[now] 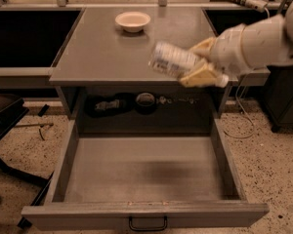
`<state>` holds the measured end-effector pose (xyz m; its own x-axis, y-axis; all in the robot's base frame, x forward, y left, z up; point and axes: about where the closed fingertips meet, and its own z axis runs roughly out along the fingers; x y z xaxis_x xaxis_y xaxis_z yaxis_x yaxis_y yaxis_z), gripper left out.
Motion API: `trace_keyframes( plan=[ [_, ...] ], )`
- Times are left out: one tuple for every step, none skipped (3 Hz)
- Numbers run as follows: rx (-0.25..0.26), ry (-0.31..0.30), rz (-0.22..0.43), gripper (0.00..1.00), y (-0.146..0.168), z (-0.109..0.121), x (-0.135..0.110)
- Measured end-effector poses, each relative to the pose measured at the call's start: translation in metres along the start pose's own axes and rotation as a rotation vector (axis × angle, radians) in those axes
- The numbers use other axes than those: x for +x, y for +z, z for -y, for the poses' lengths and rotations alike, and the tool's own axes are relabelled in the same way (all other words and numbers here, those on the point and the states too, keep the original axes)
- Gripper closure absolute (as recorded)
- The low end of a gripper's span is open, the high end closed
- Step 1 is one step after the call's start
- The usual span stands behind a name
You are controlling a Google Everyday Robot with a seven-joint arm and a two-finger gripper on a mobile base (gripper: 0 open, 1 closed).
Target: Place blue plastic bottle into top drawer
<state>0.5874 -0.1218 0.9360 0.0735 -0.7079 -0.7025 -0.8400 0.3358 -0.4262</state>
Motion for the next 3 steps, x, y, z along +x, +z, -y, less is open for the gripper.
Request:
trace_keyframes(
  plan=[
    [-0.082, 0.014, -0.033, 1.0, 0.0246, -0.0376, 0.0194],
    [-0.081, 0.014, -0.033, 1.0, 0.0243, -0.0372, 0.0192],
    [-0.068, 0.028, -0.064, 1.0, 0.0293, -0.0419, 0.0254]
  ],
)
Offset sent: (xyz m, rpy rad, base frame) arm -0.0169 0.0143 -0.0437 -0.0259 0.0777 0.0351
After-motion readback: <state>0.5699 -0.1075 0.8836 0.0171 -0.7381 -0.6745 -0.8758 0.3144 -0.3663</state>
